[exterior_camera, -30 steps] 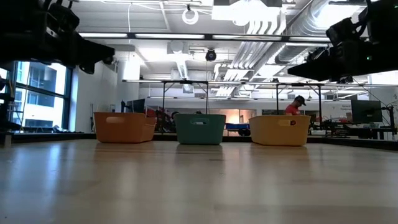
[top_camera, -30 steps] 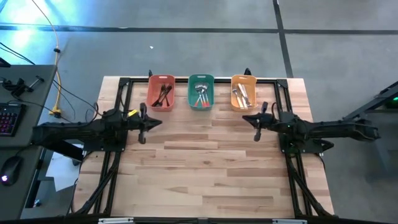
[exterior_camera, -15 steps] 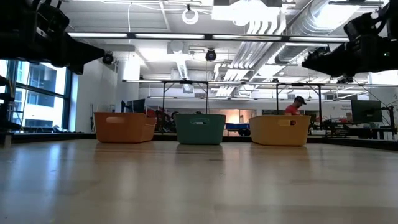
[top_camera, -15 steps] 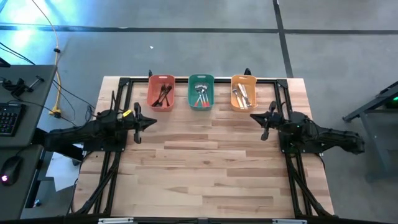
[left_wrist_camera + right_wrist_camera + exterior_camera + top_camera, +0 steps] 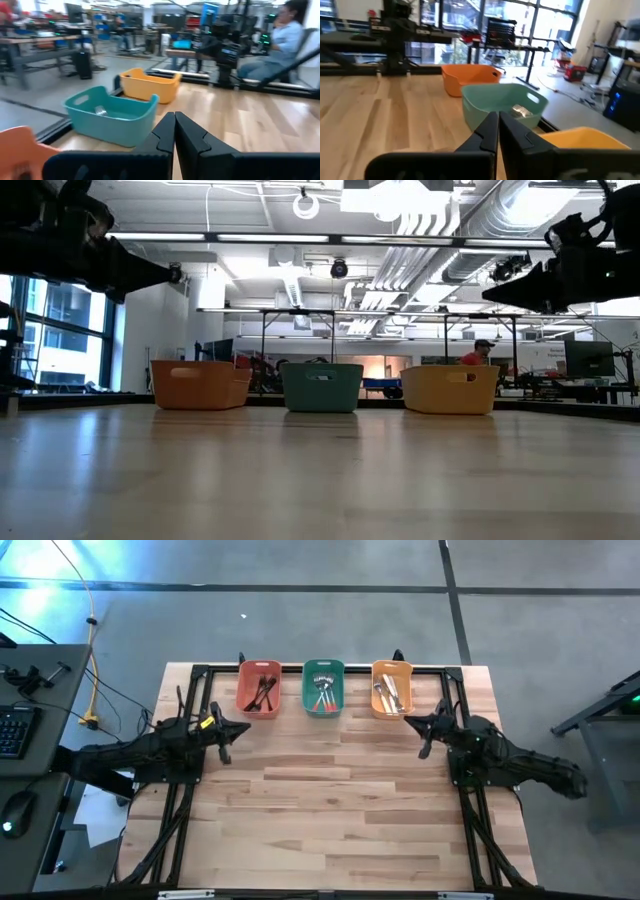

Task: Sort silverware by color (type)
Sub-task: Return to Home Position

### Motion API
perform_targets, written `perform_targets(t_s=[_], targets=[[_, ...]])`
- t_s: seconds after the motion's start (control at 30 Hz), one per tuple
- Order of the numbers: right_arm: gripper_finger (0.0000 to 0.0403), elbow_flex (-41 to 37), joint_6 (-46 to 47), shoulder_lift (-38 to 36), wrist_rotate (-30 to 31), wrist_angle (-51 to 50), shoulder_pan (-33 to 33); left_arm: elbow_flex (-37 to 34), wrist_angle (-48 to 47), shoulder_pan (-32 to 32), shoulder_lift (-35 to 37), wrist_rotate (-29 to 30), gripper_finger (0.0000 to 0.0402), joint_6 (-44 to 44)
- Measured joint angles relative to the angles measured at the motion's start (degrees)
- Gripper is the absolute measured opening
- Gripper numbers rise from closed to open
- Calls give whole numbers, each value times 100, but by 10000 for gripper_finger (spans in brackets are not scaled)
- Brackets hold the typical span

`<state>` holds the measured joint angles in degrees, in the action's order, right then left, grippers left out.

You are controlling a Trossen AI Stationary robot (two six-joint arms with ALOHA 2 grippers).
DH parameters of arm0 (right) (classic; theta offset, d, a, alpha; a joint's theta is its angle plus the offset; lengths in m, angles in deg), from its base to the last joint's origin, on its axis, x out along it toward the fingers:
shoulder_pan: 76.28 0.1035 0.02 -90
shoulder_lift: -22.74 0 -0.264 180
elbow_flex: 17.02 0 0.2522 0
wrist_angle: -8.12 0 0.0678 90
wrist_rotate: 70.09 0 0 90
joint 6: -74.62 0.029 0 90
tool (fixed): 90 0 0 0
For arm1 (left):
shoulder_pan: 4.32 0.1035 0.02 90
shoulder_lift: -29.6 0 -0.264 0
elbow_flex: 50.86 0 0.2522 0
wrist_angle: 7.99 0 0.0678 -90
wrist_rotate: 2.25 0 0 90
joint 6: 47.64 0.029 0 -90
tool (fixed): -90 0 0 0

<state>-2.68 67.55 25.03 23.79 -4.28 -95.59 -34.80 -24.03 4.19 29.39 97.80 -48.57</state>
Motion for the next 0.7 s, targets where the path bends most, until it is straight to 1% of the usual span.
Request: perform_targets(t_s=[0.13, 0.33, 0.57, 0.7], targets=[[0, 0, 66, 210, 11, 0, -308, 0, 50, 9, -9, 366, 1, -48], [0, 0, 57, 527, 13, -1, -666, 0, 56, 9, -37, 419, 1, -235], [0, 0, -42, 592, 21, 24, -695, 0, 58, 9, -63, 408, 1, -348], [0, 148, 237, 587, -33, 91, -646, 0, 58, 9, -63, 408, 1, -346]])
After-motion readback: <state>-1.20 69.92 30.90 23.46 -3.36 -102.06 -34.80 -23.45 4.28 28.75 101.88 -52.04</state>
